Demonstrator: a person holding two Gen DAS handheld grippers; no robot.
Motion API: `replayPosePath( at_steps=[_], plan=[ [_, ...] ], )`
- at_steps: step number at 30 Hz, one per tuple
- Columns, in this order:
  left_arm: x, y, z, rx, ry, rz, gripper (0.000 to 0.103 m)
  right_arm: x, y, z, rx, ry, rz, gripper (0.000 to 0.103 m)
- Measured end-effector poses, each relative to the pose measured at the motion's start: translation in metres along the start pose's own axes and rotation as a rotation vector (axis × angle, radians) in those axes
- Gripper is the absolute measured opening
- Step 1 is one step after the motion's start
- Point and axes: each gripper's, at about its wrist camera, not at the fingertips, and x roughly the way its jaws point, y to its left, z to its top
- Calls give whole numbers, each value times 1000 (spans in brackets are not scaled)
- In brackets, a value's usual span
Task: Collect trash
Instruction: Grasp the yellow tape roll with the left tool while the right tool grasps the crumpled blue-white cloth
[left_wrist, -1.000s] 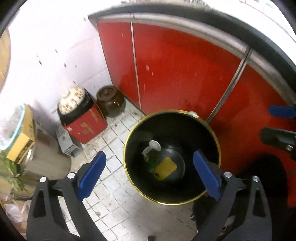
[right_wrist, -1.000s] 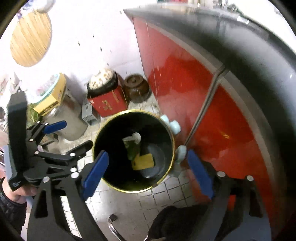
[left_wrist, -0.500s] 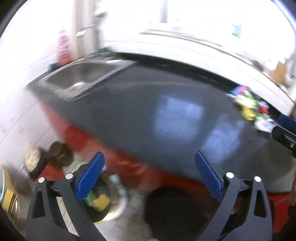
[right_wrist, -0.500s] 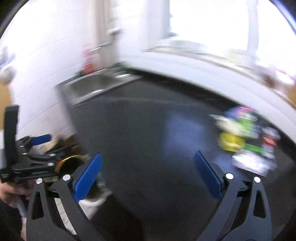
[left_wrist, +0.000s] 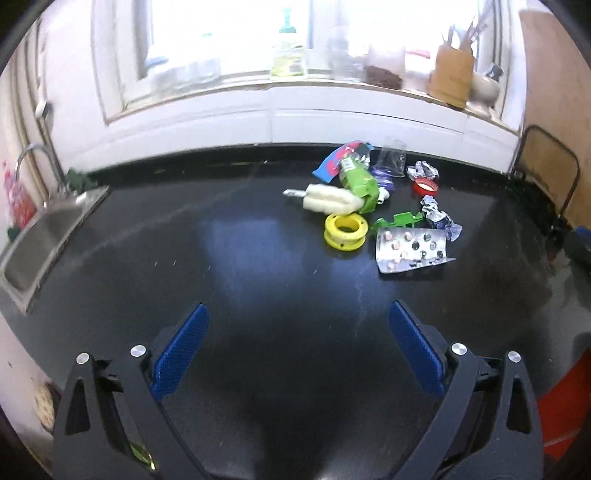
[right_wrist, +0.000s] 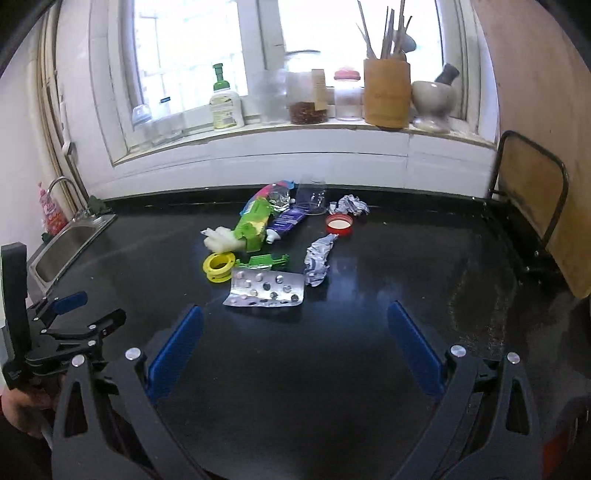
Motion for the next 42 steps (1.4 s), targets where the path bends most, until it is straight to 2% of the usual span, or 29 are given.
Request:
replayPosePath(
  at_steps=[6, 10, 13, 14, 16, 21, 24, 26, 27, 29, 30, 31, 32, 37, 42],
  plan=[
    [38, -14, 22, 42, 26, -56, 95, 24, 4, 9, 3, 20, 0, 96],
    [92, -28, 35, 100, 91, -37, 95, 72, -6, 16, 10, 90, -5, 96],
    [126, -27, 44, 82, 139, -64, 95, 116, -13, 24, 20, 153, -9, 96],
    [139, -27, 48, 83, 146, -50, 95, 133, -15, 28, 20, 170, -19, 96],
    [158, -27, 53, 89, 159, -32, 95, 159, -17, 35, 21, 197, -25, 96],
    [191, -27, 65, 81, 198, -57, 95, 208, -23, 49, 11, 250, -53, 93],
    [199, -29, 71, 81, 185, -72, 95, 233, -28, 54, 35, 289, -40, 85],
    [202, -29, 74, 80, 174, -74, 93, 245, -30, 55, 40, 309, -39, 74],
    [202, -29, 74, 81, 171, -79, 89, 249, -29, 55, 39, 316, -35, 72],
    [199, -31, 73, 96, 153, -87, 76, 256, -27, 52, 31, 333, -34, 61],
    [197, -32, 73, 102, 149, -92, 64, 256, -25, 52, 16, 326, -46, 56],
    [194, -33, 72, 105, 147, -95, 55, 255, -24, 51, 2, 321, -54, 43],
    [193, -33, 71, 111, 146, -98, 52, 254, -22, 50, -4, 318, -56, 29],
    [180, -28, 65, 90, 144, -97, 52, 244, -19, 45, -19, 311, -56, 28],
    [149, -21, 55, 100, 129, -88, 52, 199, -15, 42, -24, 248, -51, 28]
  ],
)
